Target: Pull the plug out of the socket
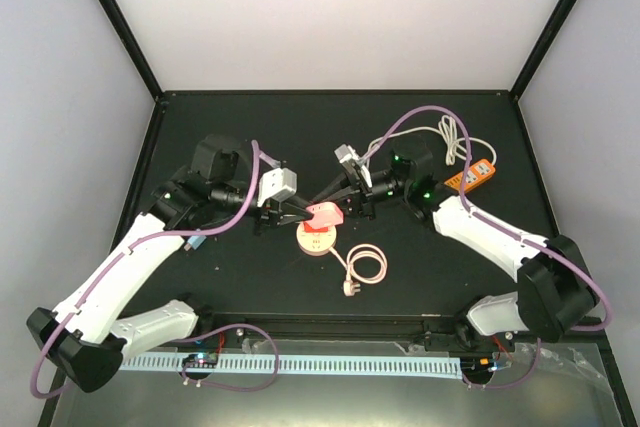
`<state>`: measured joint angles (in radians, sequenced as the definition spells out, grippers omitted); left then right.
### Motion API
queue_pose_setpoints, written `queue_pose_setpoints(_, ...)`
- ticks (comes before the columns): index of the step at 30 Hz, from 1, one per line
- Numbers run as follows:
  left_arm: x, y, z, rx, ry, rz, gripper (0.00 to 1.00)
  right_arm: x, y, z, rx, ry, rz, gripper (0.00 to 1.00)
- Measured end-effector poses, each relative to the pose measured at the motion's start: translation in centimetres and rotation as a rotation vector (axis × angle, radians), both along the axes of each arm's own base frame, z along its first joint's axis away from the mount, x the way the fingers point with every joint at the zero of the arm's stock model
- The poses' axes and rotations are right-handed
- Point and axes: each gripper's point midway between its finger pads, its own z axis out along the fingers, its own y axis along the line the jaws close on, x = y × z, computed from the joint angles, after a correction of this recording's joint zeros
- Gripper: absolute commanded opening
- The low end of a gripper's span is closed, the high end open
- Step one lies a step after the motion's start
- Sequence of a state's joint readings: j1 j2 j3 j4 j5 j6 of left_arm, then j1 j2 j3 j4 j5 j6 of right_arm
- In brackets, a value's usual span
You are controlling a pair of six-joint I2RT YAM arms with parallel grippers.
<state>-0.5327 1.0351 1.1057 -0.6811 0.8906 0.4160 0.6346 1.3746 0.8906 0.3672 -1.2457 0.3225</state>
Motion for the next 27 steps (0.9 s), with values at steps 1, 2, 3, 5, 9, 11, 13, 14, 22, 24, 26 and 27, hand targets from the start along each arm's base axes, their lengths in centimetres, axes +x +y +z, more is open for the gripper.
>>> queue_pose_setpoints(1,-0.1,0.0,0.0,-0.001,0.004,-0.008,0.02,0.0,0.0,0.1,0.001,0.0,0.001,0.28)
queue_pose_setpoints(2,-0.3,-0.1,0.0,-0.003,0.003,-0.017,0.01,0.0,0.0,0.2,0.001,0.001,0.0,0.3)
queue_pose_setpoints(3,-0.4,-0.1,-0.1,-0.003,0.004,-0.025,0.02,0.0,0.0,0.4,-0.001,0.0,0.0,0.31)
queue_pose_setpoints(5,-0.5,0.1,-0.5,0.012,0.016,-0.029,0.02,0.2,0.0,0.7,-0.006,-0.003,-0.004,0.31)
queue_pose_setpoints(9,-0.5,0.4,-0.4,0.036,0.012,-0.017,0.02,0.6,0.2,1.8,-0.009,-0.035,-0.011,0.29)
queue_pose_setpoints(11,-0.4,0.6,0.1,0.033,-0.004,-0.008,0.02,0.7,0.3,1.9,-0.013,-0.043,-0.01,0.28)
queue_pose_setpoints(13,-0.4,0.7,0.7,0.026,-0.022,0.0,0.02,0.8,0.4,1.3,-0.026,-0.033,-0.005,0.28)
queue_pose_setpoints(14,-0.4,0.8,1.0,0.023,-0.03,0.005,0.02,0.9,0.5,1.0,-0.033,-0.025,-0.003,0.27)
queue_pose_setpoints(22,0.2,1.1,2.8,-0.002,-0.065,0.03,0.02,0.4,0.4,-1.3,-0.081,0.025,0.018,0.27)
queue_pose_setpoints(24,0.3,1.1,2.8,-0.002,-0.062,0.035,0.02,0.3,0.3,-1.4,-0.082,0.024,0.026,0.27)
queue_pose_setpoints(26,0.5,1.2,2.9,-0.007,-0.068,0.04,0.02,0.0,0.3,-1.5,-0.084,0.023,0.033,0.28)
queue_pose_setpoints(27,0.6,1.2,3.0,-0.012,-0.071,0.039,0.02,-0.3,0.2,-1.6,-0.085,0.027,0.041,0.28)
